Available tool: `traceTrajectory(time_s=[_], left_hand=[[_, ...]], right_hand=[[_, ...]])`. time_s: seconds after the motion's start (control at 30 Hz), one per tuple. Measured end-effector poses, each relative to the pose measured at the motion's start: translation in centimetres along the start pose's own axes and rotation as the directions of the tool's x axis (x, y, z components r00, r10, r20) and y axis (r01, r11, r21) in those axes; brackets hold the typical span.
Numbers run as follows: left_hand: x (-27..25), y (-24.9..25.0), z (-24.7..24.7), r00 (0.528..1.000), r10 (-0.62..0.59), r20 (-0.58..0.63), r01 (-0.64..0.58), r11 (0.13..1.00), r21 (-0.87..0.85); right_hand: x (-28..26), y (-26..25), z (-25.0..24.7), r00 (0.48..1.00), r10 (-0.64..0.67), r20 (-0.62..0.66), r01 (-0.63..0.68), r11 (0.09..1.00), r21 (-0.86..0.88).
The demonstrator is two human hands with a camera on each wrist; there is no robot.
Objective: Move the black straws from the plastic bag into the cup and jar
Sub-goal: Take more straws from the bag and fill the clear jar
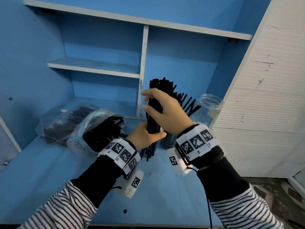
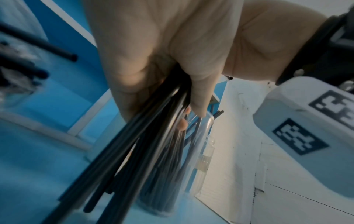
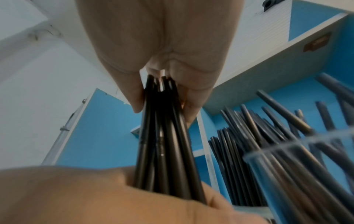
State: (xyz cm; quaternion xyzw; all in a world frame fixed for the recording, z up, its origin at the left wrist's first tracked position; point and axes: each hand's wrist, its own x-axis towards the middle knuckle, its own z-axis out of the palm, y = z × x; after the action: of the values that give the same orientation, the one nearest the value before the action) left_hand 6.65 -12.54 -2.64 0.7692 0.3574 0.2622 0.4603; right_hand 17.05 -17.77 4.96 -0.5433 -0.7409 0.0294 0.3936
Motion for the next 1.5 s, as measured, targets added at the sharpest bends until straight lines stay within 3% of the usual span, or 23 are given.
traceTrajectory(time_s=[0.1,0.23,0.33,0.5,0.7,0.87,0.97,1.03,1.1,1.23,1.37,1.43,1.5], left_hand=[[0.5,-1.0,0.0,0.996,-0.079,-0.038,0.080,0.997,0.020],[0.7,-1.6,-0.1,0.992,-0.116,-0.049,0.117,0.993,0.018],[0.5,-2.4,0.0,0.992,-0.123,0.004,0.123,0.989,0.086],[0.0,-1.5,0.1,0.996,-0.082,0.016,0.082,0.996,0.043],[-1.1,1.4,-0.4,0.998,0.032,0.050,-0.025,0.991,-0.133],[-2.2,4.0,-0.6,0.937,0.207,0.282,-0.164,0.972,-0.169],[-2.3,4.8,-0.3,0.886,0.175,0.429,-0.141,0.984,-0.111],[-2.0,5.0,-0.3,0.878,0.165,0.450,-0.129,0.986,-0.109],[-1.4,5.4,-0.4,0.899,0.186,0.397,-0.162,0.982,-0.095],[-0.4,6.3,-0.4,0.954,0.275,0.117,-0.239,0.937,-0.255],[0.3,5.6,-0.1,0.920,0.362,-0.149,-0.387,0.899,-0.206],[0.8,4.8,0.6,0.911,0.335,-0.240,-0.377,0.914,-0.153],[1.7,3.9,1.7,0.936,0.247,-0.251,-0.285,0.950,-0.128]], right_hand=[[-0.3,0.9,0.4,0.995,-0.008,-0.103,0.009,1.000,0.013],[-0.2,1.3,1.0,1.000,0.020,0.021,-0.019,1.000,-0.025],[-0.4,1.5,1.6,1.000,-0.002,0.021,0.003,0.999,-0.038],[-0.6,0.9,0.8,1.000,-0.024,0.017,0.024,0.999,-0.023],[-1.1,-0.2,-2.4,0.981,0.141,-0.132,-0.121,0.981,0.150],[-1.3,0.3,-3.3,0.981,0.134,0.144,-0.148,0.984,0.096],[-1.3,-0.1,-3.5,0.956,0.127,0.263,-0.149,0.987,0.064],[-1.2,-0.4,-4.1,0.947,0.134,0.291,-0.157,0.986,0.057],[-0.9,-0.5,-4.7,0.956,0.141,0.256,-0.152,0.988,0.025],[0.6,-0.4,-6.6,0.991,0.123,0.053,-0.126,0.990,0.060],[1.9,-0.4,-9.4,0.977,0.111,-0.180,-0.095,0.991,0.097],[2.4,-0.1,-10.5,0.963,0.140,-0.230,-0.121,0.988,0.093],[2.8,0.4,-11.1,0.950,0.177,-0.259,-0.156,0.983,0.101]])
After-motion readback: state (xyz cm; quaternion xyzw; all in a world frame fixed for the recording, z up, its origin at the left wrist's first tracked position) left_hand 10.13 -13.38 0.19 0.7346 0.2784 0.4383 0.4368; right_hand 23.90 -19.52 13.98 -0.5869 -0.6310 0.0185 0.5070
